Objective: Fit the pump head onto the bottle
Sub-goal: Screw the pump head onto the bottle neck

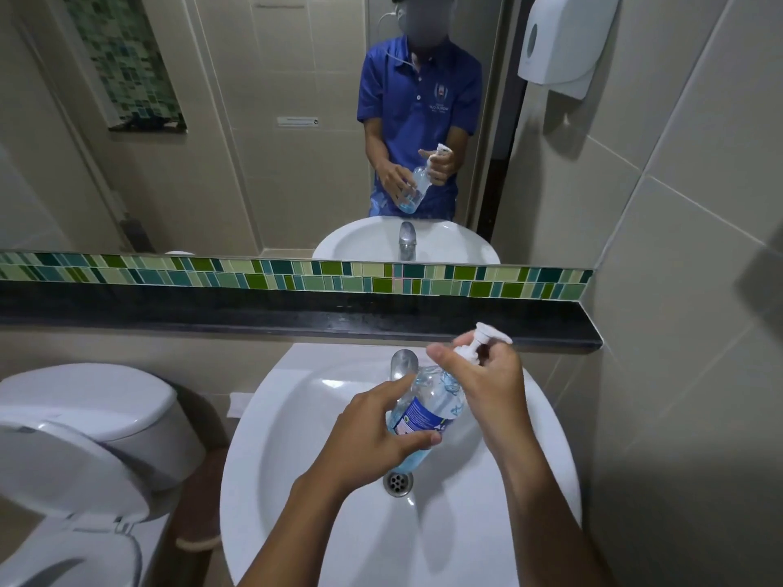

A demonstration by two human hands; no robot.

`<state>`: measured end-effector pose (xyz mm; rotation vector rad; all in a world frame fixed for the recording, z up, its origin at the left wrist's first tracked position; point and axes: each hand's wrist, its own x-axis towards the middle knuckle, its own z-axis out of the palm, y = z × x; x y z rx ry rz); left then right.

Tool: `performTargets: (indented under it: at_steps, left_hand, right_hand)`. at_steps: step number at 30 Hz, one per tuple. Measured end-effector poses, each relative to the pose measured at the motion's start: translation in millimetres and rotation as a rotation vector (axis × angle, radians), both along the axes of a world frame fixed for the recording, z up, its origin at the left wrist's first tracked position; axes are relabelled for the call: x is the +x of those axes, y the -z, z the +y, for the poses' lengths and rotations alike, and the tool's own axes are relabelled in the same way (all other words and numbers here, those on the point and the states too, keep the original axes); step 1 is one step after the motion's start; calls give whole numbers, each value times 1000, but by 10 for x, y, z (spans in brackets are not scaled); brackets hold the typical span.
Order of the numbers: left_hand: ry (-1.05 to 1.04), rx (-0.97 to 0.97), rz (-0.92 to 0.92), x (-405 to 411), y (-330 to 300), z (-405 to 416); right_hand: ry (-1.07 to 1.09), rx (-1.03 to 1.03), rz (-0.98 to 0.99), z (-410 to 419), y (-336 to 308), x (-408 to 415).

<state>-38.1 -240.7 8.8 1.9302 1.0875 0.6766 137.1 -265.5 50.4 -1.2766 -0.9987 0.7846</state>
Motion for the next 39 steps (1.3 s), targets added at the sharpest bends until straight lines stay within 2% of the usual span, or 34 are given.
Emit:
performTargets:
  at_steps: [3,4,8,9,12,13,15,18,19,20,23,25,27,30,31,32,36,37,39]
  left_hand:
    - [-9,-14,-31,-7,-1,17]
    - [-11,-8,-28,-23,-3,30]
    - [-12,-12,-16,-50,17,30]
    - [-11,-17,-21,-48,20,22]
    - [-17,-22,-37,-64,18,22]
    - [-20,-17,-34,-74,16,22]
    - [-27,-6,-27,-81,26,10]
    - [-45,-16,-52,-46,39,-19]
    - [-50,-27,-61,-32,34,-23]
    - [-51,-37,-67,-23,27,-22]
    - [-31,-43,-70,-37,5,15]
    - [-20,-36,-70,-53,1,23]
    - [-31,-18,-72,-42,13,6]
    - [-90,45,-50,-13,39,-11]
    - [-102,49,-51,-10,38,-6]
    - [-106,48,-54,-13,35,-1]
    - [-72,54,-61,-38,0,14]
    - [-75,52,-71,-37,1,8]
    - [-85,57,-65,-19,14,-4]
  right_hand:
    - [-295,75,207,-36,30,73]
    - [-342,96,219,-56,29,97]
    - [-62,-24,27,-6,26,75]
    - [-92,-21,48,8,44,77]
    - [-361,54,213,-44,88,133]
    - [-388,53,204,-64,81,155]
    - [-282,21,77,-43,69,160]
    - [59,-41,-140,41,45,48]
    - [105,-38,-154,58,52,29]
    - [51,-22,-104,58,58,23]
    - [-344,20,107,4,64,116]
    - [-433,40,132,-34,63,187]
    - [-301,28,56,-19,41,142]
    - [120,-19,-141,32,20,-47]
    - [191,-37,-166,47,18,-76]
    - [165,-32,-138,56,16,-75]
    - [-305,50,113,-4,-5,73]
    - [-311,52,111,-11,3,72]
    - [-105,21,27,25,11,8]
